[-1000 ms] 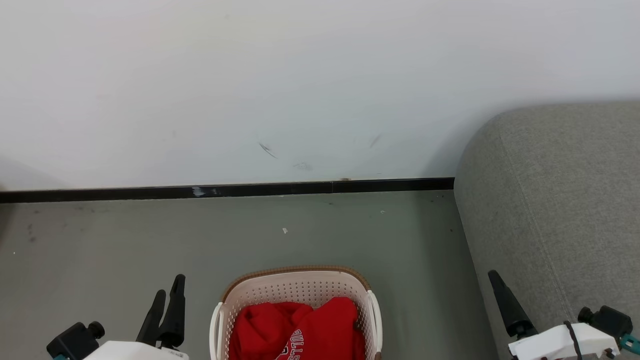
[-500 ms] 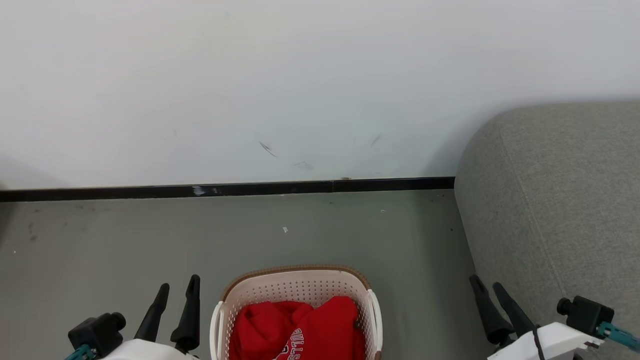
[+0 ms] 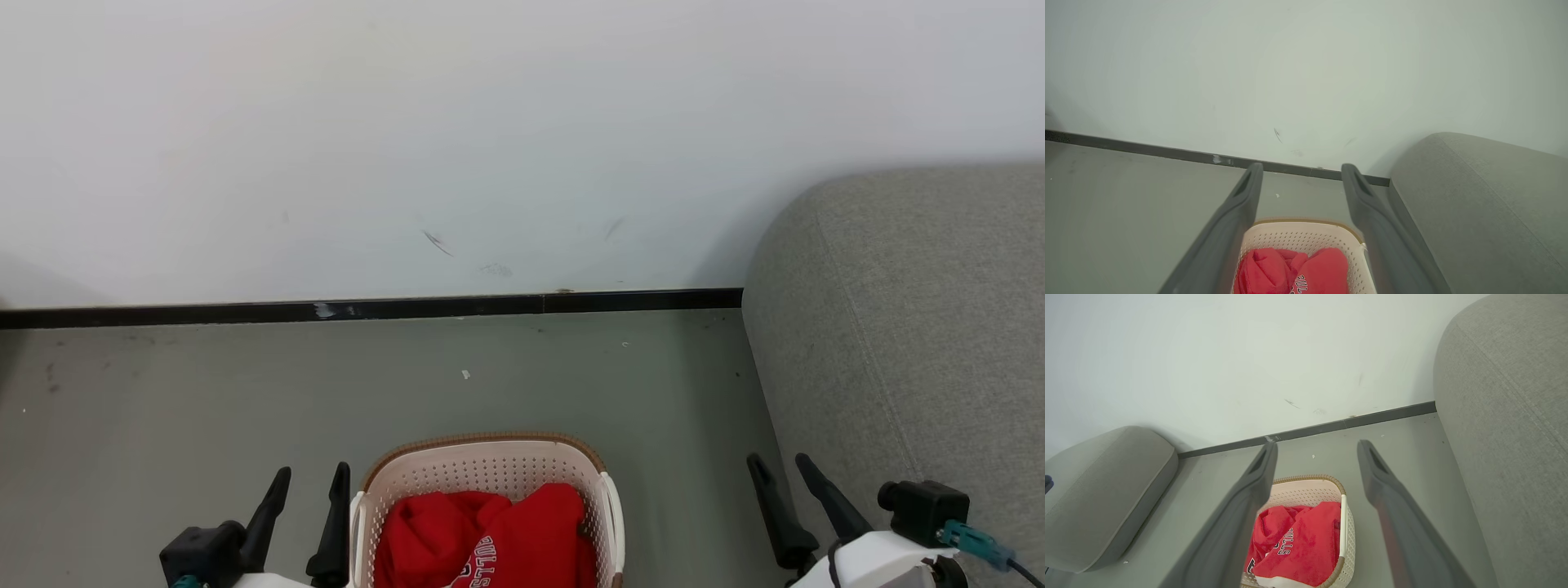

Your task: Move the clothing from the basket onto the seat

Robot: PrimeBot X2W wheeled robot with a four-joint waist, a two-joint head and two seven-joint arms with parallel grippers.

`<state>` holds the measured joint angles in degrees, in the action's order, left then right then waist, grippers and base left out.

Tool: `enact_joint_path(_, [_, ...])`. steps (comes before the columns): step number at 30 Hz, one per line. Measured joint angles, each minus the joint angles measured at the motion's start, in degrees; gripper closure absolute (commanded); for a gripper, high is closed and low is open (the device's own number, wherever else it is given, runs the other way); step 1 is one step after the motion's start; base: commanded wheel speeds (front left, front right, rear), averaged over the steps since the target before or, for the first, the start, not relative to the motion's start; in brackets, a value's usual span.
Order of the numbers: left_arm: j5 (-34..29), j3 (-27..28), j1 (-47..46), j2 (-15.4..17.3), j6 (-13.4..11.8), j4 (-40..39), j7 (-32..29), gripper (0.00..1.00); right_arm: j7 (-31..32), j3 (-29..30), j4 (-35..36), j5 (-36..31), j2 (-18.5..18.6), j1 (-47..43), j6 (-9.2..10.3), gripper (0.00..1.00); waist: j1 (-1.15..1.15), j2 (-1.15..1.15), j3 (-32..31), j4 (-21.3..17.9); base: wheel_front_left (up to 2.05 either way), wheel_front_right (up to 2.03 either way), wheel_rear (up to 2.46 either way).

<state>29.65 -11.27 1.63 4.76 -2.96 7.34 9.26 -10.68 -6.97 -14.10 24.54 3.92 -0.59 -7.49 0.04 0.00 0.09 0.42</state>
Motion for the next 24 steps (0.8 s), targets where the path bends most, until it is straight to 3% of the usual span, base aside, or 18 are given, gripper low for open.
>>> enact_joint_path(24, [-17.82, -2.40, 0.44, -0.10, -3.56, -1.12, 5.01, 0.00, -3.48, -0.26, 0.91, -24.42, -1.32, -0.01, -0.01, 0.00, -0.01, 0.00, -0.12, 0.02, 0.00, 0.00, 0.00])
